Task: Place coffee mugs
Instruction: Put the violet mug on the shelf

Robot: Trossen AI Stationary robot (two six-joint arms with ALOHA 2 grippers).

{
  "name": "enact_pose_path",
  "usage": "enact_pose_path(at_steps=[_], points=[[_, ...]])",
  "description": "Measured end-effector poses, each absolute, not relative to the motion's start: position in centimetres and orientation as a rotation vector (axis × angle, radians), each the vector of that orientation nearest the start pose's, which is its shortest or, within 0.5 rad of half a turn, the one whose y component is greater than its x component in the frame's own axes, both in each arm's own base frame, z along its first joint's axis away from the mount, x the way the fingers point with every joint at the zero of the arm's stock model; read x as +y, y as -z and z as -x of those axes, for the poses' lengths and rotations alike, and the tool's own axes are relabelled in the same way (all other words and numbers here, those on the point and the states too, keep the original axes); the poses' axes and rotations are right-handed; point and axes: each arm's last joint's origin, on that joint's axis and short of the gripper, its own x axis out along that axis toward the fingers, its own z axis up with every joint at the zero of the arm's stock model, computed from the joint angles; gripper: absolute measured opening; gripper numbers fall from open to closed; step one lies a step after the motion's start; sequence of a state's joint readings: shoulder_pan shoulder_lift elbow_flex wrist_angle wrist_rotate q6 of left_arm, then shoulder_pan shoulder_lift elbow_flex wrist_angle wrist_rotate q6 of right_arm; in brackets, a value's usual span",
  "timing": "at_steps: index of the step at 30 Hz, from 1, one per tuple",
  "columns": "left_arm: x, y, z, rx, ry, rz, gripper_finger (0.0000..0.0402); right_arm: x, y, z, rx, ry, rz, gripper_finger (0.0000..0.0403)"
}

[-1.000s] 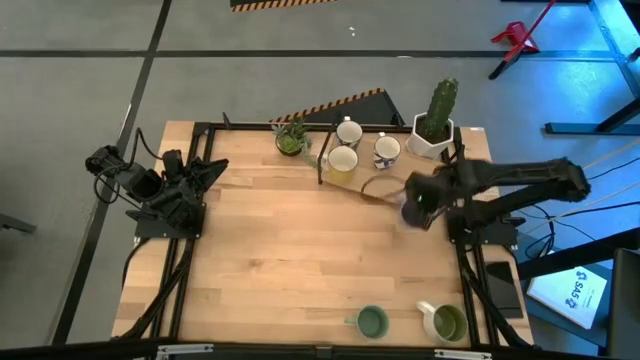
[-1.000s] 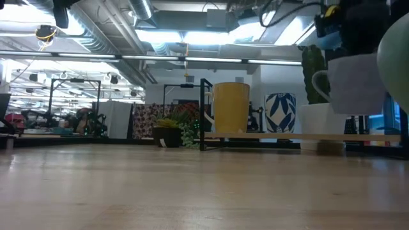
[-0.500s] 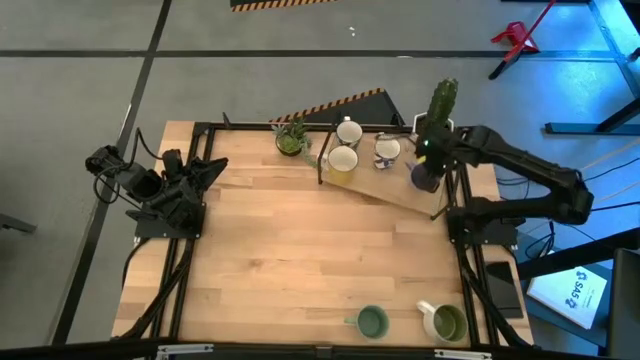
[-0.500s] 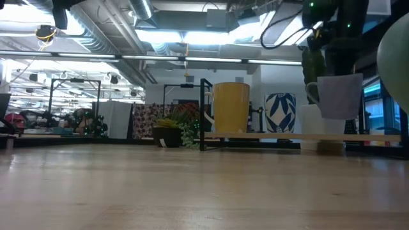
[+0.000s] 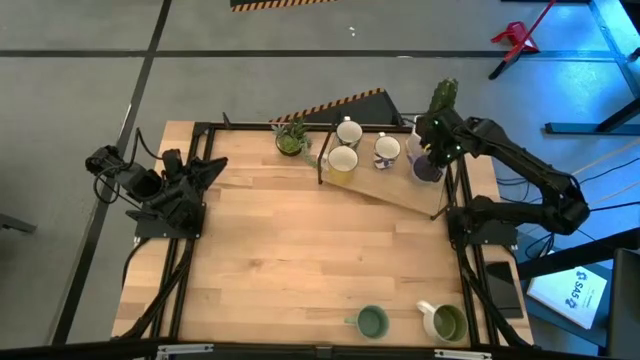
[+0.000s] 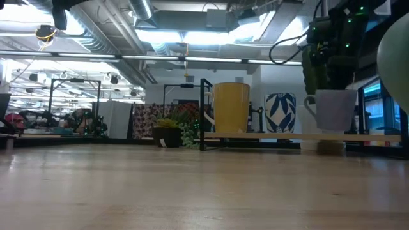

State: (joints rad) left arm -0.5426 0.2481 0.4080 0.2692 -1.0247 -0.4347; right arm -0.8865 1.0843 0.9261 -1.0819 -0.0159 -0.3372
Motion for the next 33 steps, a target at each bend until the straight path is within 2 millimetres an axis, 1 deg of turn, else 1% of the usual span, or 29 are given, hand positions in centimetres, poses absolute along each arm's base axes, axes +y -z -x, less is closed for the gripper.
enact_pose_path(at_steps=[10, 19, 26, 33], points=[[-1.6, -30.1, -7.4, -0.411, -0.418, 0.731, 0.0142, -15.0, -26.4, -10.1, 1.228, 0.558, -0.302, 0.0], [-1.5, -30.1, -7.4, -0.412, -0.438, 0.733, 0.0142, -16.0, -25.4, -10.7, 1.279, 0.517, -0.321, 0.0], [-1.5, -30.1, -7.4, -0.412, -0.438, 0.733, 0.0142, -16.1, -25.3, -10.8, 1.281, 0.527, -0.315, 0.0003], [-1.5, -30.1, -7.4, -0.412, -0.438, 0.733, 0.0142, -16.2, -25.2, -10.8, 1.288, 0.564, -0.32, 0.0028]])
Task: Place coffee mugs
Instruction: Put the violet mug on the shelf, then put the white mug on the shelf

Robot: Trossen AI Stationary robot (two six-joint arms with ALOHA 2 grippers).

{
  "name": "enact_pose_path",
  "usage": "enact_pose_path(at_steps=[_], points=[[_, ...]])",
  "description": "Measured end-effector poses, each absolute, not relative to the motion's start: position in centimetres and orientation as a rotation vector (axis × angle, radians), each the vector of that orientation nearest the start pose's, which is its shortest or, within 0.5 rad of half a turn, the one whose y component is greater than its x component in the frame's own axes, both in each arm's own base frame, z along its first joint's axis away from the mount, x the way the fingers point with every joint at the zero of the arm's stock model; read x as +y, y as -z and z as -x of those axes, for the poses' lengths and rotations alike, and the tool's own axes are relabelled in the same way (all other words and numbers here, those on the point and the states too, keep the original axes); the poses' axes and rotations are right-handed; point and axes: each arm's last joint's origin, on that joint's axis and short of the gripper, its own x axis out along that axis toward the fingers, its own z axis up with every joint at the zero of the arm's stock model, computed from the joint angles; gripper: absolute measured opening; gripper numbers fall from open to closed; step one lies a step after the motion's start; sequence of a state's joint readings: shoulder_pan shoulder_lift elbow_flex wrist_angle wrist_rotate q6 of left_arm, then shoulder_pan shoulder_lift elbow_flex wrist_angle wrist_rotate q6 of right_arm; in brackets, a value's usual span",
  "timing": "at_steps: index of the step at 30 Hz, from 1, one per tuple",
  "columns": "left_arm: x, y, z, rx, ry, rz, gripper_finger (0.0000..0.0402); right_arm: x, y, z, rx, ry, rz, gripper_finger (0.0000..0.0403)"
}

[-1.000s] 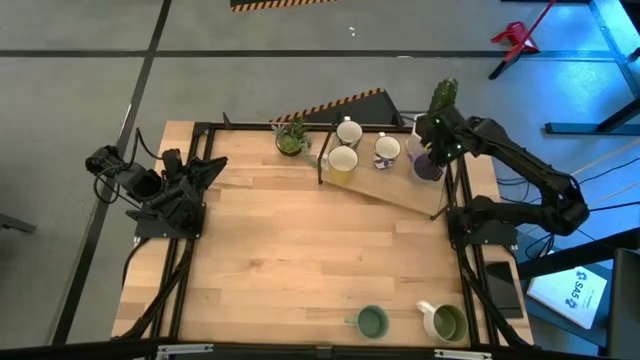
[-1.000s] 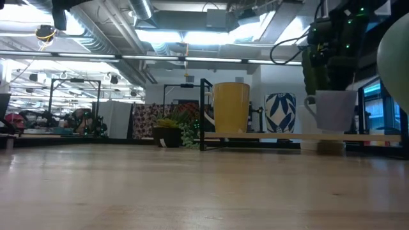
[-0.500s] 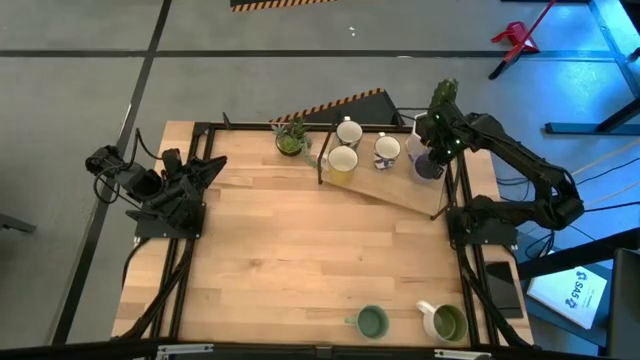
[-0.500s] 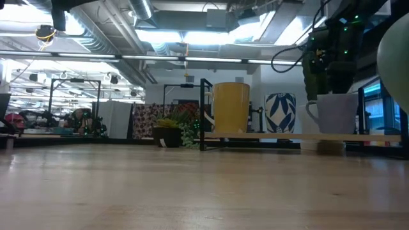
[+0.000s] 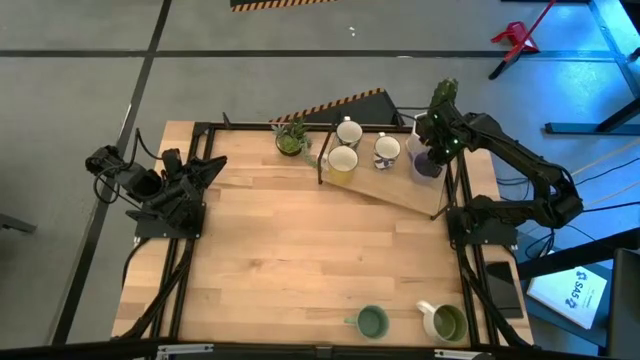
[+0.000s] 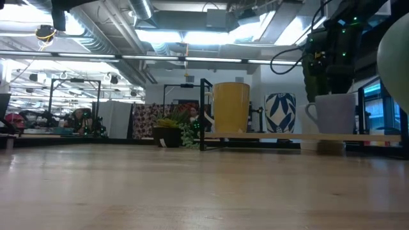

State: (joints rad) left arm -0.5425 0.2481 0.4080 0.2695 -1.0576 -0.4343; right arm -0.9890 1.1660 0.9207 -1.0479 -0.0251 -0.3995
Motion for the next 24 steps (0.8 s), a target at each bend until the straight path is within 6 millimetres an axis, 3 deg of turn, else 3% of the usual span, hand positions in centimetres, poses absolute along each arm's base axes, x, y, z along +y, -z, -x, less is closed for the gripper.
enact_pose_path(at_steps=[14, 24], points=[[-1.5, -30.1, -7.4, -0.412, -0.439, 0.732, 0.0142, -16.2, -25.3, -10.8, 1.278, 0.577, -0.338, 0.007], [-1.5, -30.0, -7.4, -0.406, -0.438, 0.726, 0.0142, -16.4, -28.1, -10.9, 1.245, 0.611, -0.325, 0.0112]])
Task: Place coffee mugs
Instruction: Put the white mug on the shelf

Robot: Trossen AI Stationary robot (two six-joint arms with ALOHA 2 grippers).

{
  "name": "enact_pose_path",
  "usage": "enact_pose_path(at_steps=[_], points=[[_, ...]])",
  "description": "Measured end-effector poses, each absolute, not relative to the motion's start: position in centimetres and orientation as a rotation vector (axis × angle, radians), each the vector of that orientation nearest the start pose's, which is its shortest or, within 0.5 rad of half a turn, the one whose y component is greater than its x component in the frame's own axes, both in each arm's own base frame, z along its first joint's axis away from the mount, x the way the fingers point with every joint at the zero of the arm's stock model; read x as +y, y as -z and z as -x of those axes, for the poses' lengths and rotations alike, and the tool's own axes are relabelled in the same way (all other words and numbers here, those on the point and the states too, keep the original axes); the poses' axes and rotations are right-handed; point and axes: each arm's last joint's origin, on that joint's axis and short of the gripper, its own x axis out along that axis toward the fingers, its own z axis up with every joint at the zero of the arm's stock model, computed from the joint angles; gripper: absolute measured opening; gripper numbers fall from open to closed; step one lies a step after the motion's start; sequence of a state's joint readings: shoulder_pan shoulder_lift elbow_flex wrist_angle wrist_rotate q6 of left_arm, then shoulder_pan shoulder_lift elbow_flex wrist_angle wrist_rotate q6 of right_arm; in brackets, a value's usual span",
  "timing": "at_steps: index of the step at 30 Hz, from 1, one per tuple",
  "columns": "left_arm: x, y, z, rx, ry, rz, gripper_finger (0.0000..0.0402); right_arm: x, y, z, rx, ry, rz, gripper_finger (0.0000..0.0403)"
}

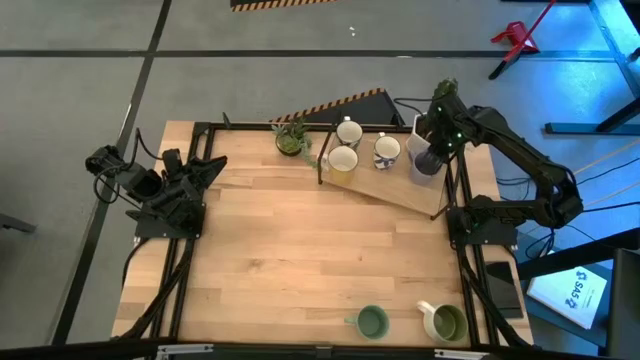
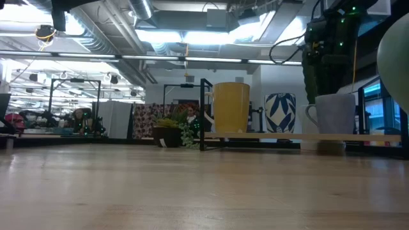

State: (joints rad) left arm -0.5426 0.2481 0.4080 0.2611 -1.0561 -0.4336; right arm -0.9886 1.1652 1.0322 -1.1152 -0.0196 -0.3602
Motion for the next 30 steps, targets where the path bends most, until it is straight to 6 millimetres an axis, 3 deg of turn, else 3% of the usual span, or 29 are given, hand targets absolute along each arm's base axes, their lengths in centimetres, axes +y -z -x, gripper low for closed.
enact_pose_path(at_steps=[7, 12, 15, 19, 22, 30], points=[[-1.5, -30.0, -7.4, -0.406, -0.438, 0.726, 0.0142, -14.3, -31.8, -10.1, 1.187, 0.517, -0.391, 0.0111], [-1.6, -30.0, -7.4, -0.403, -0.412, 0.722, 0.0142, -8.5, -33.7, -9.3, 1.116, 0.346, -0.47, 0.0111], [-1.6, -30.0, -7.4, -0.403, -0.41, 0.721, 0.0142, -4.7, -34.7, -8.0, 1.054, 0.303, -0.517, 0.0111], [-1.6, -30.0, -7.4, -0.402, -0.409, 0.721, 0.0142, -1.2, -35.7, -5.6, 0.918, 0.261, -0.636, 0.0111], [-1.6, -30.0, -7.4, -0.403, -0.41, 0.721, 0.0142, -0.2, -36.1, -4.5, 0.863, 0.236, -0.66, 0.0111], [-1.6, -30.0, -7.4, -0.4, -0.419, 0.709, 0.0142, -0.2, -37.5, -4.9, 0.678, 0.283, -0.35, 0.0111]])
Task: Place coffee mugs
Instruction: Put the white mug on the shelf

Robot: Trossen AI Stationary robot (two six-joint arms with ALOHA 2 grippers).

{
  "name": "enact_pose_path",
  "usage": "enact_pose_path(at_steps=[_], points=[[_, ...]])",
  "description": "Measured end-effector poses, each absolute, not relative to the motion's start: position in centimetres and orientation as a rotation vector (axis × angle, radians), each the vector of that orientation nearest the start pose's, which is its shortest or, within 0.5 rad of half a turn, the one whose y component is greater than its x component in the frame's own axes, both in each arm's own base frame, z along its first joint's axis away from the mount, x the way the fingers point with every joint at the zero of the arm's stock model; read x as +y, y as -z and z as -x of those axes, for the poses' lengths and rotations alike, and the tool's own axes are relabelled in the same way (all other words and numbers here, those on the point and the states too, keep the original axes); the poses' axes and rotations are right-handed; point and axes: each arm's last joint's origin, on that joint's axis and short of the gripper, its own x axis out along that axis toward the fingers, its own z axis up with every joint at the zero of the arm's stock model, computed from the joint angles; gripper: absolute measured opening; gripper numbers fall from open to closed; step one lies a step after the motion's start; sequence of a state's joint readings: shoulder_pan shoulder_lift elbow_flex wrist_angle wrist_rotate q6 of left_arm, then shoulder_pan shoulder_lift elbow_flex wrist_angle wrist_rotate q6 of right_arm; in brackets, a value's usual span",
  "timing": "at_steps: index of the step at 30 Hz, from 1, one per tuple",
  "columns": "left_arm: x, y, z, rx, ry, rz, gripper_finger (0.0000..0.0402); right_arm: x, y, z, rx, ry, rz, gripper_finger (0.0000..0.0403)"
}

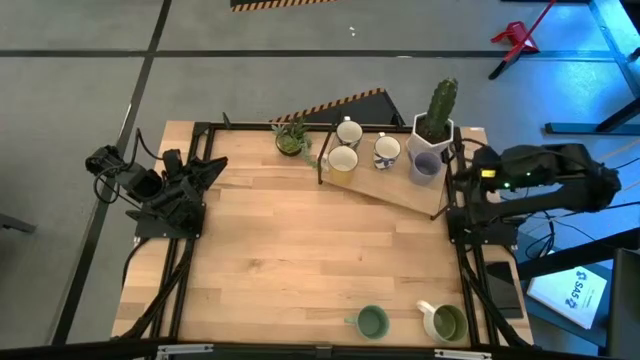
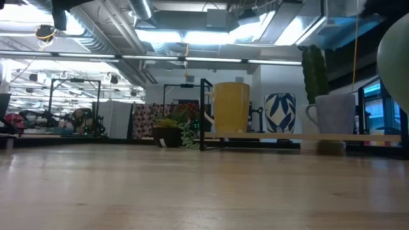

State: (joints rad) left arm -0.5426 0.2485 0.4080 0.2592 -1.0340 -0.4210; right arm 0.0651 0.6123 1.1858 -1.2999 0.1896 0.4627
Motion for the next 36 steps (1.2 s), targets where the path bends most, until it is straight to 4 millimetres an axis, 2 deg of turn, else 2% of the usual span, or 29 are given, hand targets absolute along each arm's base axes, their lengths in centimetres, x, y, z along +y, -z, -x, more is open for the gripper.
enact_pose_path(at_steps=[3, 6, 10, 13, 16, 18, 20, 23, 27, 32, 36], points=[[-1.6, -30.0, -7.4, -0.397, -0.424, 0.697, 0.0142, -0.4, -38.5, -6.1, 0.575, 0.307, -0.207, 0.0111], [-1.6, -30.0, -7.4, -0.397, -0.425, 0.697, 0.0142, -0.3, -40.2, -8.0, 0.47, 0.247, -0.034, 0.0111], [-1.6, -30.0, -7.4, -0.399, -0.425, 0.699, 0.0142, 0.3, -41.5, -11.3, 0.518, 0.099, 0.042, 0.0111], [-1.6, -30.0, -7.4, -0.398, -0.419, 0.699, 0.0142, 1.3, -40.3, -14.2, 0.732, -0.054, -0.018, 0.0111], [-1.6, -30.0, -7.4, -0.399, -0.413, 0.703, 0.0142, 4.0, -37.7, -16.9, 0.967, -0.222, -0.071, 0.0111], [-1.6, -30.0, -7.5, -0.399, -0.402, 0.702, 0.0142, 6.1, -36.0, -17.7, 1.073, -0.288, -0.055, 0.0111], [-1.6, -30.1, -7.5, -0.398, -0.391, 0.701, 0.0142, 8.5, -34.5, -17.7, 1.14, -0.325, -0.042, 0.0111], [-1.7, -30.1, -7.5, -0.397, -0.387, 0.7, 0.0142, 11.9, -32.3, -16.8, 1.205, -0.289, -0.052, 0.0111], [-1.7, -30.1, -7.5, -0.397, -0.387, 0.7, 0.0142, 15.5, -30.9, -14.4, 1.229, -0.264, -0.159, 0.0111], [-1.7, -30.0, -7.5, -0.394, -0.39, 0.693, 0.0142, 18.9, -28.9, -11.6, 1.3, -0.249, -0.331, 0.0111], [-1.7, -30.0, -7.5, -0.39, -0.391, 0.689, 0.0142, 20.7, -27.3, -10.0, 1.357, -0.216, -0.373, 0.0111]])
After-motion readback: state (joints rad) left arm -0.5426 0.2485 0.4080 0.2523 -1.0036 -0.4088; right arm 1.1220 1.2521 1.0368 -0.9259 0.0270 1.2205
